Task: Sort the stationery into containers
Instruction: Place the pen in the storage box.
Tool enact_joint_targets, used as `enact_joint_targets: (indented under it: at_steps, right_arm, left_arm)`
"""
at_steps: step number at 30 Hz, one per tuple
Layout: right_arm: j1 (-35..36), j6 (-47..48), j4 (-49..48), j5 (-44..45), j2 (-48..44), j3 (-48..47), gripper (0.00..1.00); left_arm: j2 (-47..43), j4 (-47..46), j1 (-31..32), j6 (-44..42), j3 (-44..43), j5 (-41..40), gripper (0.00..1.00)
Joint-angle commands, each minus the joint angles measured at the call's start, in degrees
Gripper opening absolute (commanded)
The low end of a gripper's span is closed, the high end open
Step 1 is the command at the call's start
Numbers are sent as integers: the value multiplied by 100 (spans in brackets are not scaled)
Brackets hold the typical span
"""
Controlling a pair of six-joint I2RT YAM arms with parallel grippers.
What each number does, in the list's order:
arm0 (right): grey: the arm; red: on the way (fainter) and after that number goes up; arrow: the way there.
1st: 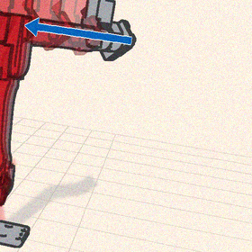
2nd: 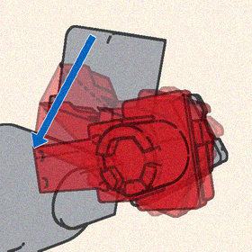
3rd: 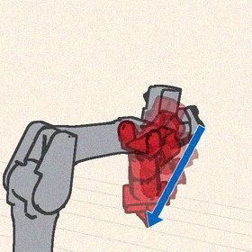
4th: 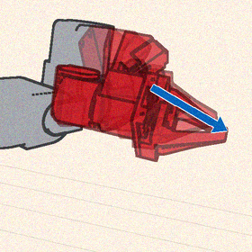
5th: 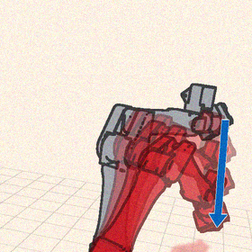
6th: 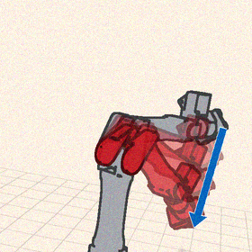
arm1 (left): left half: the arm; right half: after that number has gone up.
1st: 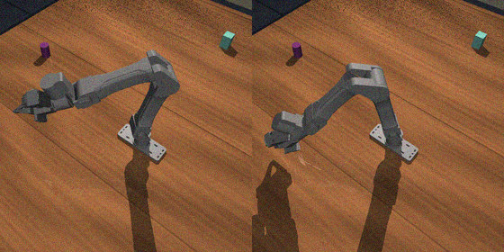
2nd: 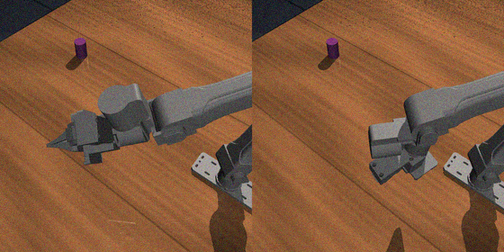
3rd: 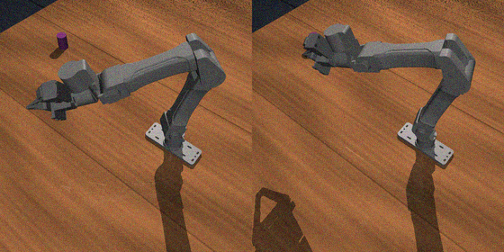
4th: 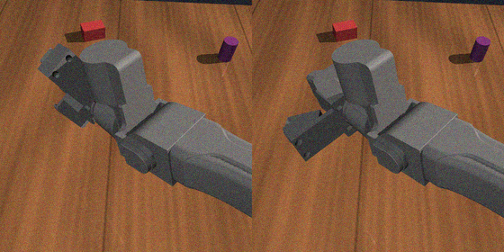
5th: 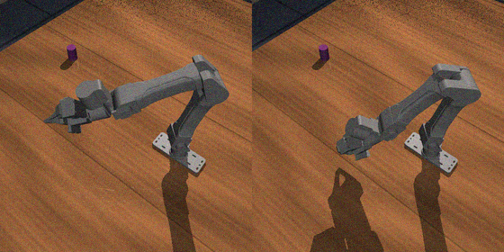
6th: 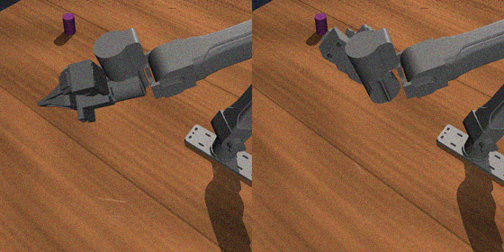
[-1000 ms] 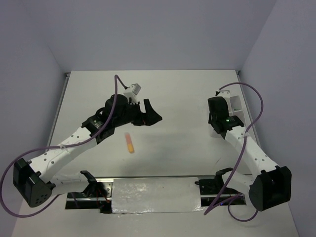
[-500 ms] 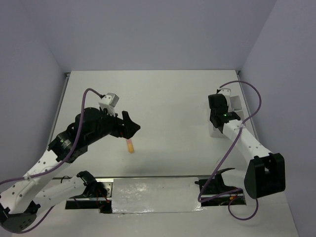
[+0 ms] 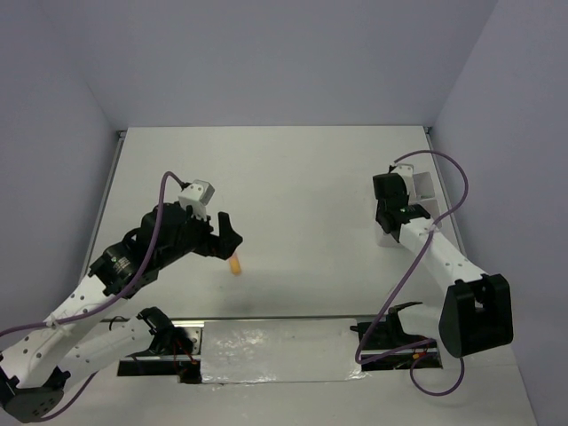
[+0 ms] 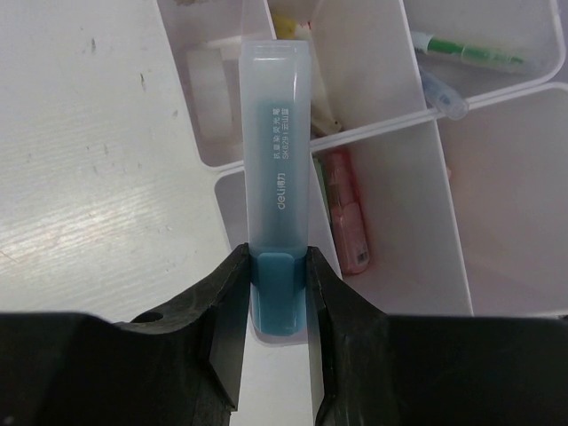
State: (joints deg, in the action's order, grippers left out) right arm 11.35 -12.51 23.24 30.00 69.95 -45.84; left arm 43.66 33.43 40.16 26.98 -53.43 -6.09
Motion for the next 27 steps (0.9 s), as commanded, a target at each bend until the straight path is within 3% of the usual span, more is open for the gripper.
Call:
enact_joint_targets:
  at_steps: [1, 18, 27]
  right_arm:
    - [-19, -207, -127, 76, -61, 128, 17]
    - [-19, -304, -136, 120, -201, 295, 26]
    - [-11, -322, -92, 120, -149, 269, 44]
  left_arm:
    - [-42, -223, -8, -193, 25, -77, 99]
    - [-77, -355, -202, -343, 166, 187, 99]
    - [-42, -355, -254, -387, 149, 222, 99]
